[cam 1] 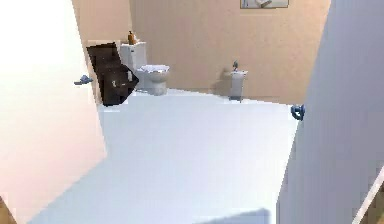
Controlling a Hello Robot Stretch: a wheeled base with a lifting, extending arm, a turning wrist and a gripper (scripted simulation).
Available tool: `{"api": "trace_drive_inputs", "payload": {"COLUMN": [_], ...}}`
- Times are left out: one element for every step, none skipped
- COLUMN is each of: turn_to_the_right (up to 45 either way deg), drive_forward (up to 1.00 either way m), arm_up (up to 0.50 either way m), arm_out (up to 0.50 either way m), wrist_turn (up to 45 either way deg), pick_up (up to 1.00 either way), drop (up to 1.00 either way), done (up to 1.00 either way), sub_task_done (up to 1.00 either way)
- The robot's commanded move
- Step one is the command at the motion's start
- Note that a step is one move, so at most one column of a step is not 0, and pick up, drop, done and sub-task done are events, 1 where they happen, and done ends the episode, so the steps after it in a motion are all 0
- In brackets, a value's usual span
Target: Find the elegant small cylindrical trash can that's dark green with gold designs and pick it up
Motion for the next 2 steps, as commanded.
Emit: {"api": "trace_drive_inputs", "payload": {"turn_to_the_right": [0.0, 21.0], "drive_forward": [1.0, 0.0], "arm_up": [0.0, 0.0], "arm_out": [0.0, 0.0], "wrist_turn": [0.0, 0.0], "pick_up": [0.0, 0.0], "drop": [0.0, 0.0], "done": [0.0, 0.0], "sub_task_done": [0.0, 0.0]}}
